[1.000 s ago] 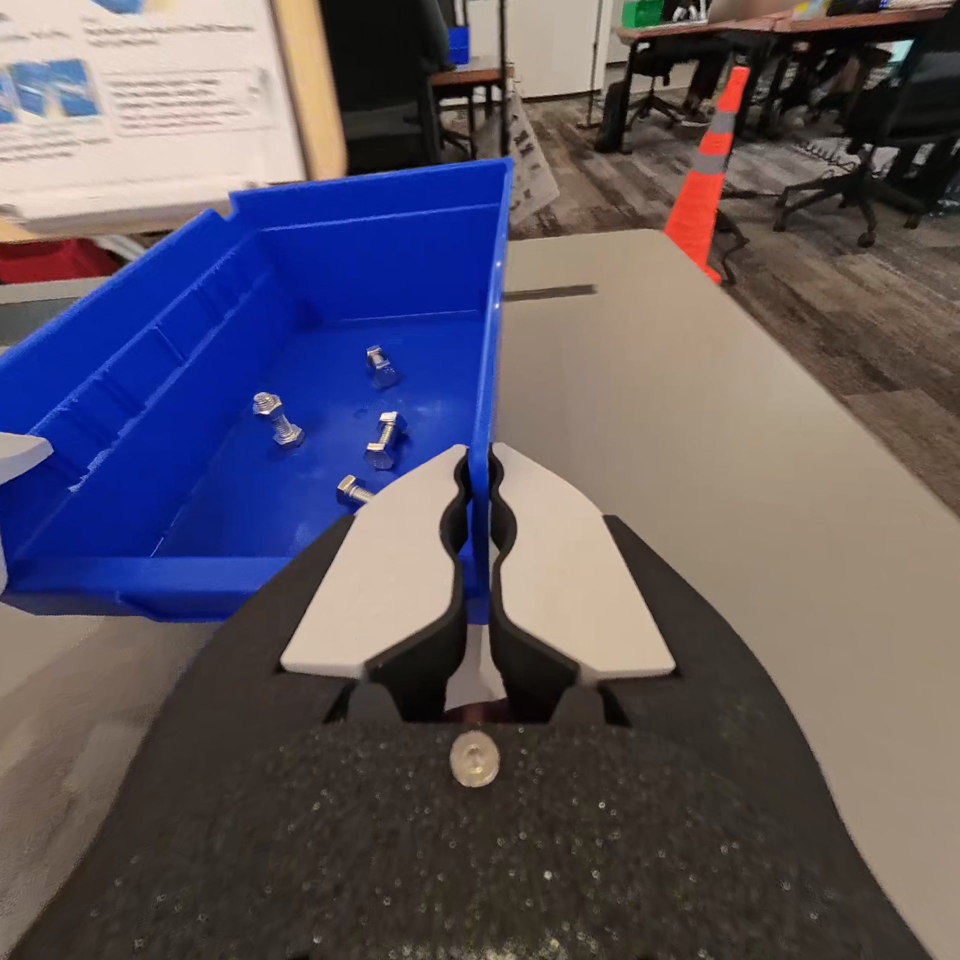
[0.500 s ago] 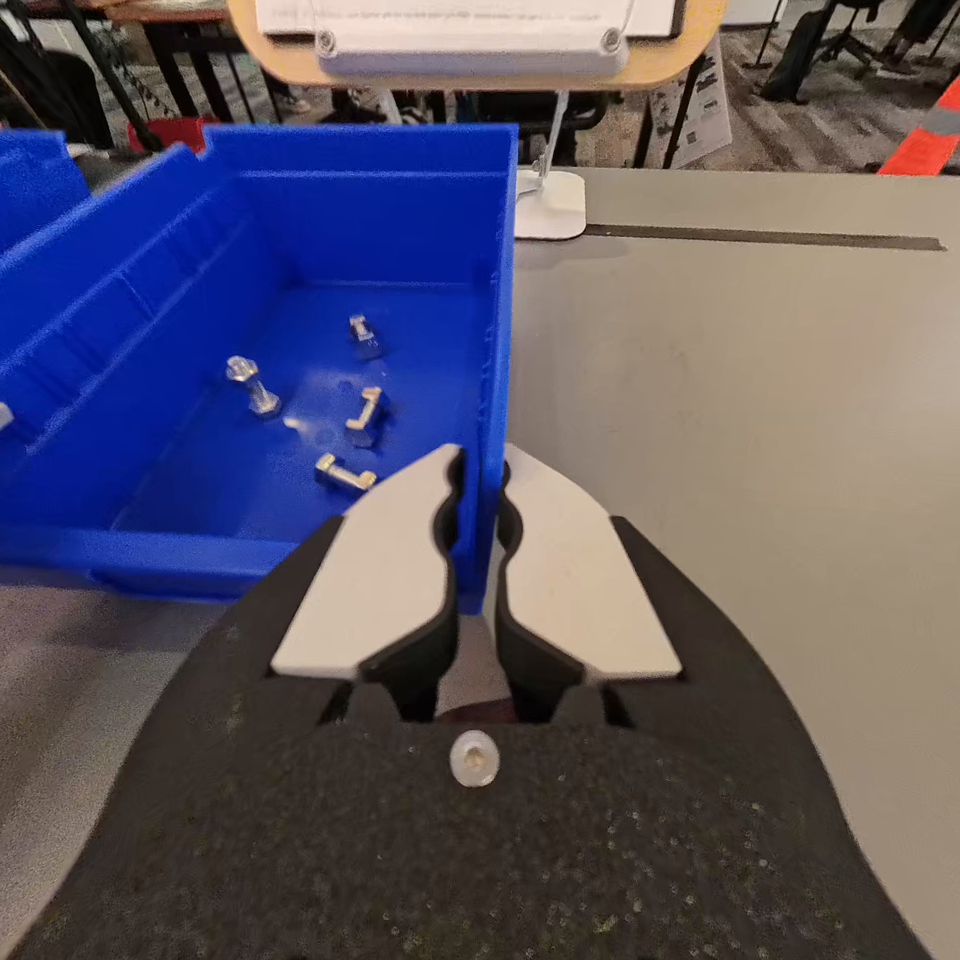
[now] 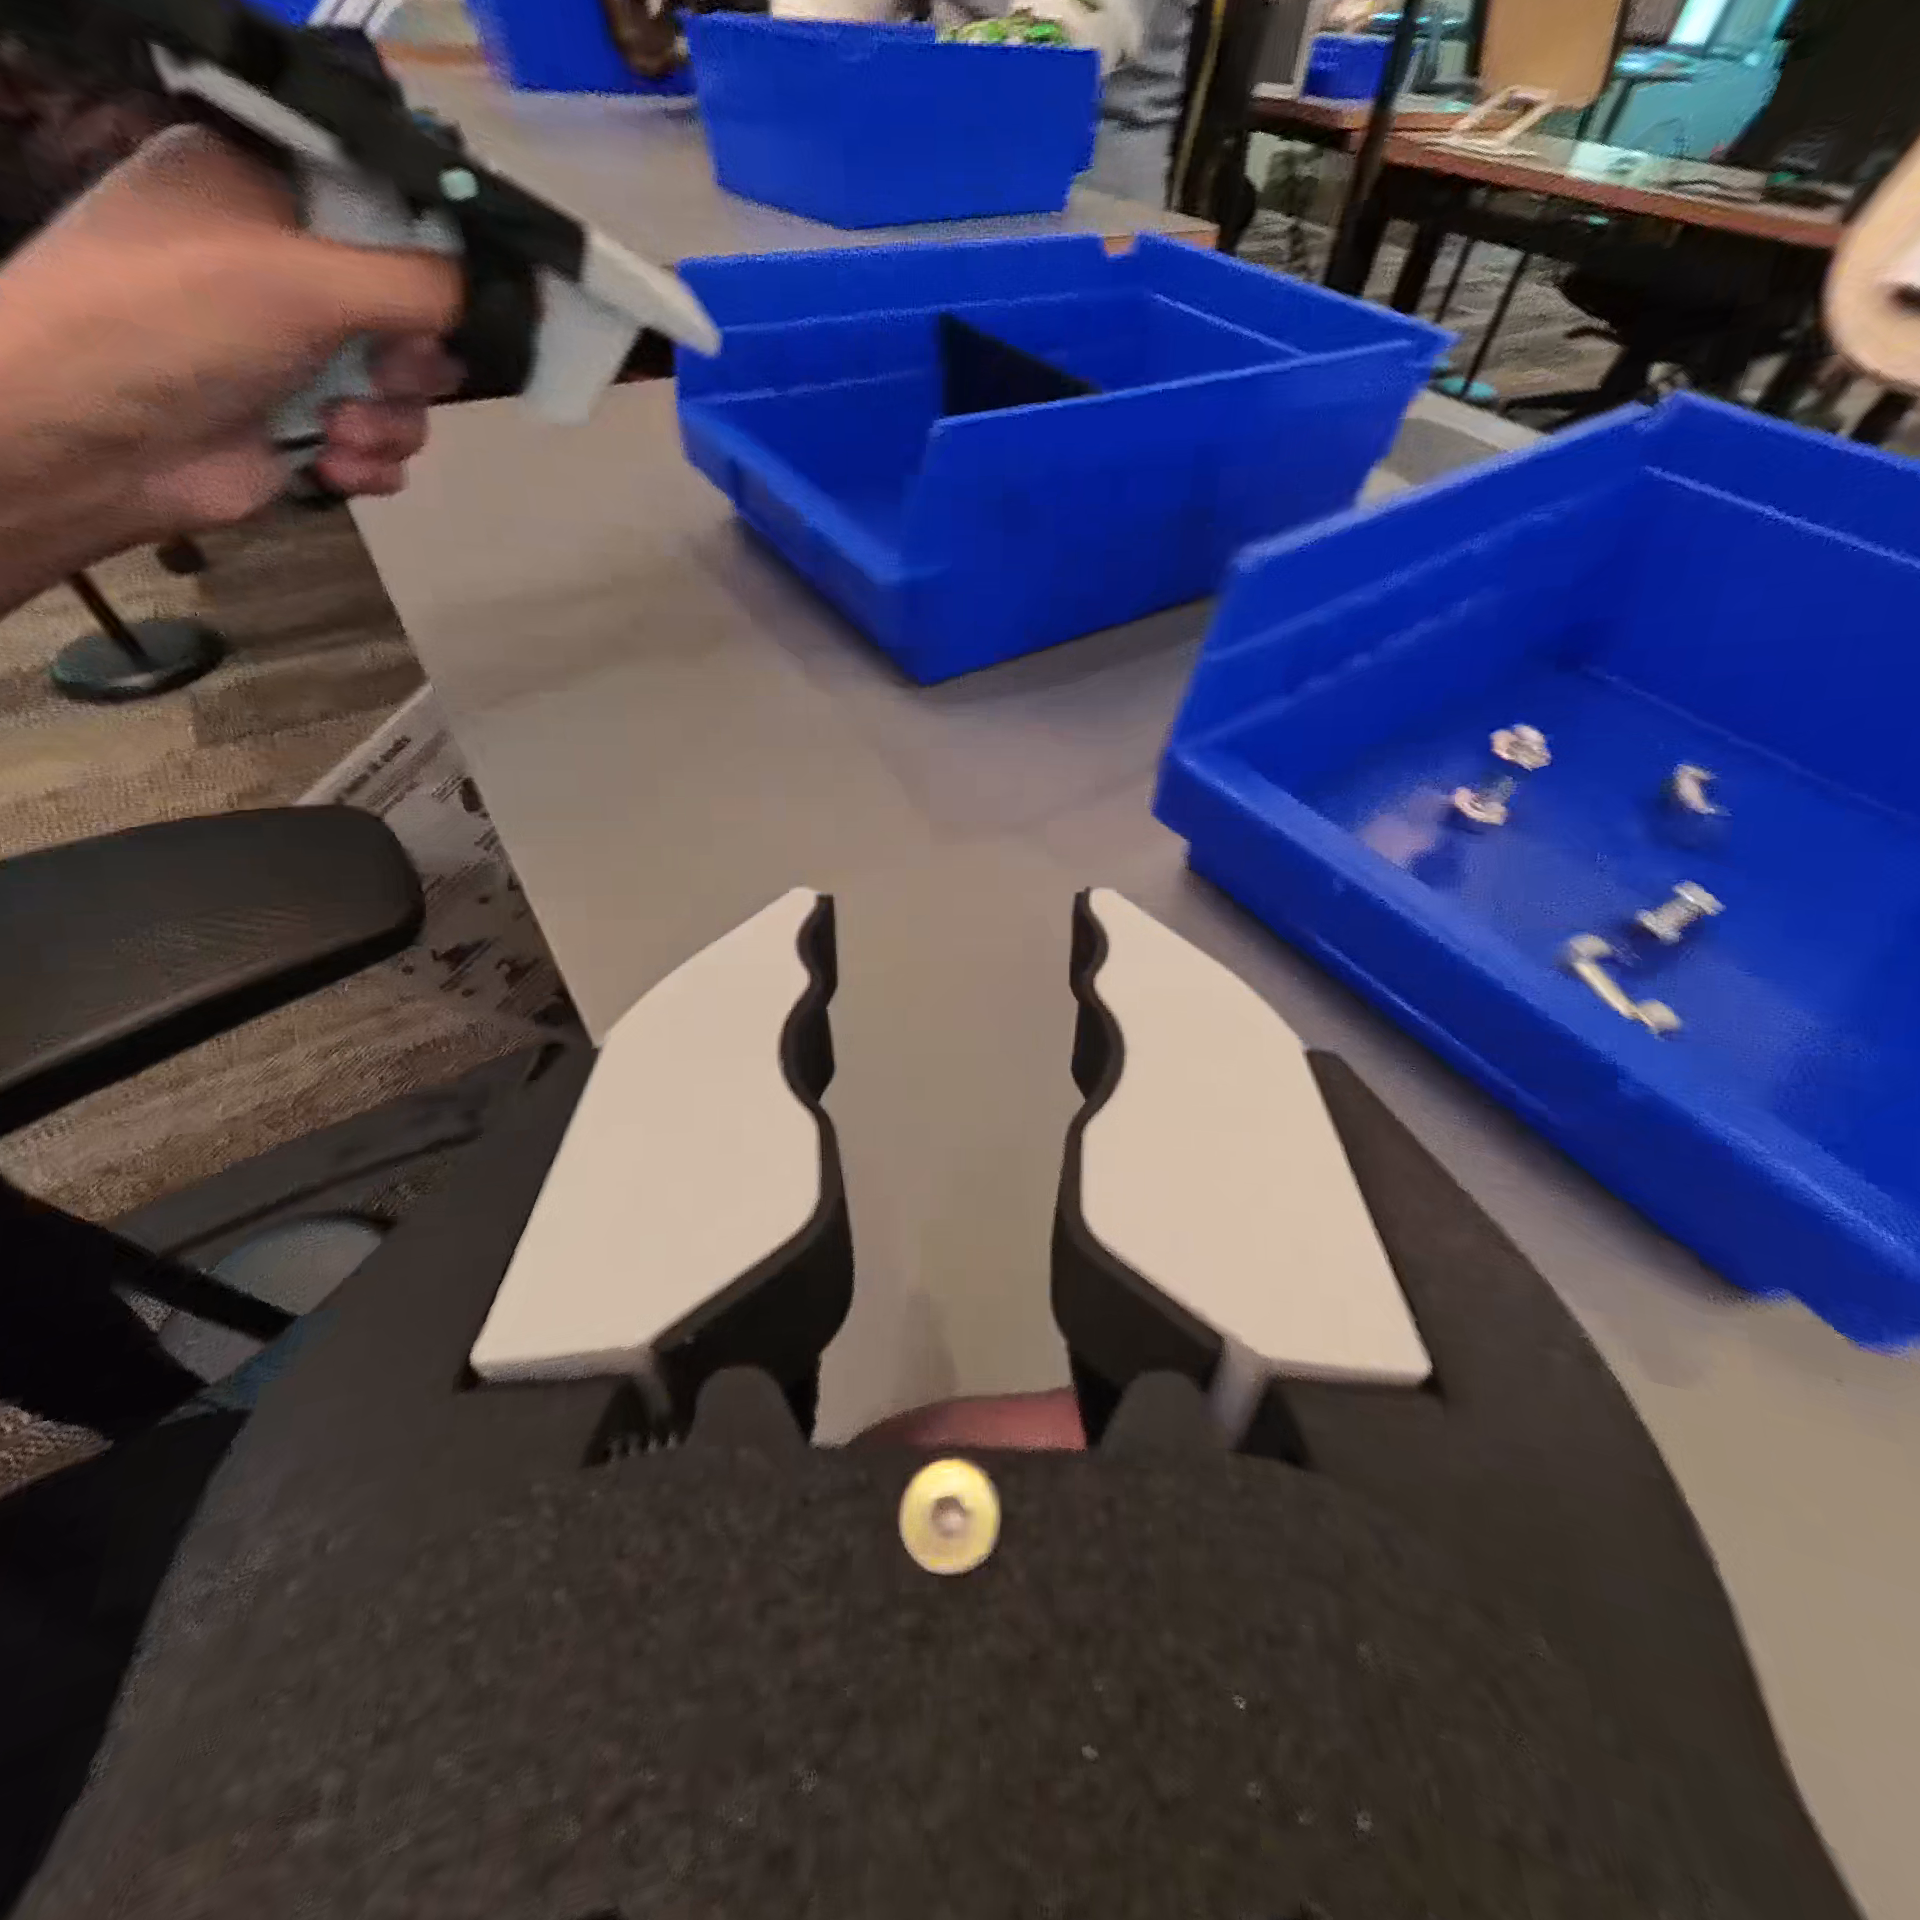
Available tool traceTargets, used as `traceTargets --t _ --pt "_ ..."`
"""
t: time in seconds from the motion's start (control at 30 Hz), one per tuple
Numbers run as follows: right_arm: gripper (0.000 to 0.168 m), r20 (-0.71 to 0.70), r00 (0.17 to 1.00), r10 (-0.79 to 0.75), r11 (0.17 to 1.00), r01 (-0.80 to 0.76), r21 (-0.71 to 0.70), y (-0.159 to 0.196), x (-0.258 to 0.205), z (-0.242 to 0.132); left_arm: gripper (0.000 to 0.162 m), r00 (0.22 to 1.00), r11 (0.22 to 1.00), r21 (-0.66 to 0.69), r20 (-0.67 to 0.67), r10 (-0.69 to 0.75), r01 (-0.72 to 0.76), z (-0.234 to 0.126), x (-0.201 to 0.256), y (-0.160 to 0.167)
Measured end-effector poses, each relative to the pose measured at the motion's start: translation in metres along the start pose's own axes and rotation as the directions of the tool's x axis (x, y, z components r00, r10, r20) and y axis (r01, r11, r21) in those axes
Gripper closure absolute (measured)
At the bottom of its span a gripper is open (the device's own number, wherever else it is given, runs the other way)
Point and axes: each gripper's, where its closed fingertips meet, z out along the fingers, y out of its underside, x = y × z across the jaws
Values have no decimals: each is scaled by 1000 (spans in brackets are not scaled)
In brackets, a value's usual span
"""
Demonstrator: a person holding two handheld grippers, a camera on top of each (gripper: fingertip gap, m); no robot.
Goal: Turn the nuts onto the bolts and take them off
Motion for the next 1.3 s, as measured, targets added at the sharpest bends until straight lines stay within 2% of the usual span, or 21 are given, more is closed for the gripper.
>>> traceTargets --t 0.07,0.17,0.2,0.23,0.27,0.3,0.4,0.57,0.63,0.67,0.7,0.73,0.83,0.9,1.03,1.17,1.23,1.3 --pt "124 -14 999 -45 999 44 -22 -9 -11 19 93 998 998 -38 44 -45 47 25 -38 1" --pt "119 -85 995 -45 996 38 -81 -19 -15 56 99 995 992 -86 5 -96 96 64 -55 0" --pt "118 -119 992 -43 995 31 -96 -22 -13 70 115 993 991 -72 -20 -115 113 72 -56 -4" --pt "114 -162 986 -46 995 30 -100 -26 -11 84 148 991 992 -50 -52 -122 120 77 -55 -9" --pt "110 -215 976 -41 994 18 -106 -29 -7 98 157 989 992 -40 -78 -126 123 80 -52 -11" --pt "109 -251 967 -34 991 1 -133 -29 -4 111 157 990 991 -51 -70 -124 120 79 -52 -11" --pt "106 -323 946 14 988 -63 -142 -34 -1 140 158 993 991 -88 -48 -106 102 58 -41 2" --pt "107 -365 927 88 986 -133 -98 -39 2 167 158 993 992 -53 51 -109 112 4 -24 33" --pt "119 -360 929 90 984 -138 -110 -36 0 175 158 991 992 -41 65 -119 122 -16 -19 44" --pt "124 -301 946 123 980 -164 -114 -36 -10 178 158 989 990 -32 65 -132 134 -25 -16 48" --pt "134 -299 939 168 971 -209 -113 -37 -12 176 157 987 990 -29 89 -136 139 -32 -16 52" --pt "161 -323 925 198 962 -247 -118 -37 -9 170 158 983 992 -29 139 -117 123 -40 -19 56" --pt "163 -309 934 177 969 -221 -113 -44 -11 157 157 981 992 11 145 -128 127 -62 -11 54" --pt "163 -333 934 129 984 -162 -73 -59 -8 141 158 980 993 64 168 -106 96 -74 -2 41" --pt "161 -414 907 75 997 -55 61 -117 21 83 158 992 974 215 90 -90 68 -88 34 -23" --pt "162 -580 810 87 989 -2 146 -160 91 -4 158 999 948 317 -18 33 -26 -82 120 -105" --pt "162 -671 734 108 987 2 161 -162 135 -57 157 991 934 348 -71 116 -85 -72 183 -136" --pt "163 -738 663 127 988 -17 155 -152 180 -111 157 973 930 349 -147 180 -120 -56 254 -153"
